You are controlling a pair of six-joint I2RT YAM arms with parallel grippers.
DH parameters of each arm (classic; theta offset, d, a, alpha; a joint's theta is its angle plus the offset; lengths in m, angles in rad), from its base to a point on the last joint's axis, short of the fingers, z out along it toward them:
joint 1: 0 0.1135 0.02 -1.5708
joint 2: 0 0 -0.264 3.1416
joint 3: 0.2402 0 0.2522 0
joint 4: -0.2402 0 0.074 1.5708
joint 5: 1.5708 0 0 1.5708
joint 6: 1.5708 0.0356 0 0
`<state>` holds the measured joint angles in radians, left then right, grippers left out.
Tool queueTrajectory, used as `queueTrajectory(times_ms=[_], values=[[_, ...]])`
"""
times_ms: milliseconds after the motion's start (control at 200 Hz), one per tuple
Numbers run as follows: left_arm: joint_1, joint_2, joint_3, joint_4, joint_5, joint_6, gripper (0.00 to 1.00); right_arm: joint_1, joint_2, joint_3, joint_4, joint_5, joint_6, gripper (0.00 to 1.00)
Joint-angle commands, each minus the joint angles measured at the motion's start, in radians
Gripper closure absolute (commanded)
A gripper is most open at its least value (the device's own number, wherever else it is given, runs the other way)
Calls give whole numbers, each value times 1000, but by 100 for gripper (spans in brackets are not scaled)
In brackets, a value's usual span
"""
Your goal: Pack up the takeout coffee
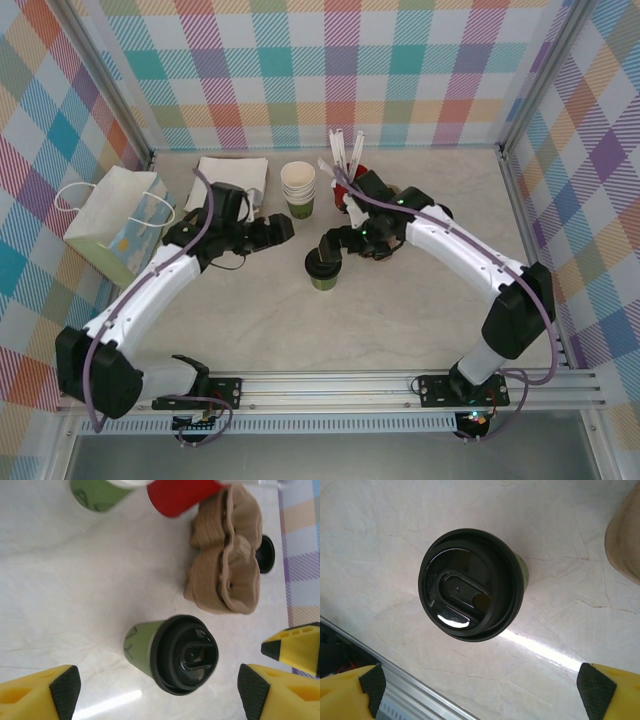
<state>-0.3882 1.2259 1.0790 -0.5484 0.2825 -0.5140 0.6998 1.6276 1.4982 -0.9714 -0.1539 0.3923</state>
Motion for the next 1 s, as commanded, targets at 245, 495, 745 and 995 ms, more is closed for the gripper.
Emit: queueTrajectory(times_ms=[245,495,745,995], values=[[64,-155,-110,3,-146,-44,7,141,265,319,-292,228,-115,0],[80,-180,-130,-7,-151,-39,6,168,365,408,-334,231,-139,0],[88,-184,-133,-15,-151,-32,5,175,421,449,-360,261,-156,0],[90,-184,-133,-20,-155,-27,5,175,454,455,-345,251,-164,0]])
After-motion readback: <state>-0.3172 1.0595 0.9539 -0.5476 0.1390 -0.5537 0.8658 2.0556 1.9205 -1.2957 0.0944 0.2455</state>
